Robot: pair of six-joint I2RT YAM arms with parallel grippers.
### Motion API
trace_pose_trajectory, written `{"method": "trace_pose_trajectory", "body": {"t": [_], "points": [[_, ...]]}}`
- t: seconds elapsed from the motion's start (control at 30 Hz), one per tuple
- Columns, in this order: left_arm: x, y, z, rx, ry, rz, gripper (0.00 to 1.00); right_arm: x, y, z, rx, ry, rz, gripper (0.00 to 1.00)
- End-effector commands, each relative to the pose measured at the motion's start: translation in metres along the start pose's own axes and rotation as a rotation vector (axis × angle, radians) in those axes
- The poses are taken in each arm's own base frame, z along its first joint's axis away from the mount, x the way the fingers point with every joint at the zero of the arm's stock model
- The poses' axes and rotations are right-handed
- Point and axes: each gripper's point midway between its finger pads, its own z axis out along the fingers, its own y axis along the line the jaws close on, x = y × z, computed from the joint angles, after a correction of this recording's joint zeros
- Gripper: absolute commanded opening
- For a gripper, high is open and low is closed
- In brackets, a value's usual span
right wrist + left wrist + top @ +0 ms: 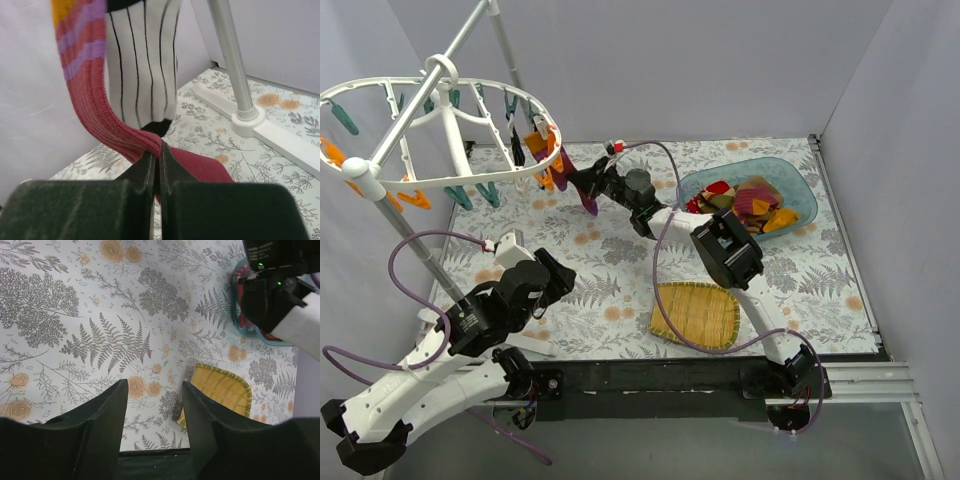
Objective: Remove the socks clipped to the hanger
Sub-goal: Remove the sock from the hanger.
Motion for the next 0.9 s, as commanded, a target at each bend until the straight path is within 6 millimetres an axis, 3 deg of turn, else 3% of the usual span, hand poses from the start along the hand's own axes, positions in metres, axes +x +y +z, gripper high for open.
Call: {"method": "trace_pose_trajectory", "body": {"t": [0.0,0.13,0.17,0.2,0.27,0.43,0.47,0.53,0.57,0.87], "points": [[-0.018,-0.007,-0.006,0.033,-0.071,0.002,0.47,-0.098,0.074,-0.015,-0.158,-0.156,-0.122,0.01],[-0.025,-0.009,-0.008,0.061,-0.103,-0.002,0.47,-0.099,0.096,-0.037,-0.186,-0.101,-0.152,0.01],[-0.026,-0.009,-0.008,0.066,-0.111,-0.003,0.47,-0.110,0.110,-0.043,-0.209,-0.108,-0.162,0.01],[-0.026,-0.009,-0.008,0.069,-0.115,-0.002,0.47,-0.102,0.111,-0.050,-0.208,-0.079,-0.162,0.01],[-0.028,-0.010,-0.008,0.082,-0.130,-0.012,0.49,-0.110,0.129,-0.058,-0.228,-0.057,-0.186,0.01],[-0.031,-0.015,-0.009,0.128,-0.152,-0.041,0.51,-0.101,0.155,-0.084,-0.235,0.032,-0.213,0.01],[-0.031,-0.015,-0.009,0.134,-0.156,-0.047,0.51,-0.111,0.165,-0.090,-0.248,0.026,-0.218,0.01],[-0.032,-0.015,-0.009,0.143,-0.165,-0.054,0.52,-0.101,0.172,-0.099,-0.252,0.077,-0.208,0.01],[-0.034,-0.016,-0.011,0.153,-0.173,-0.062,0.52,-0.108,0.180,-0.105,-0.258,0.076,-0.213,0.01],[-0.037,-0.029,-0.017,0.258,-0.191,-0.063,0.57,-0.094,0.227,-0.142,-0.293,0.180,-0.198,0.01]]}}
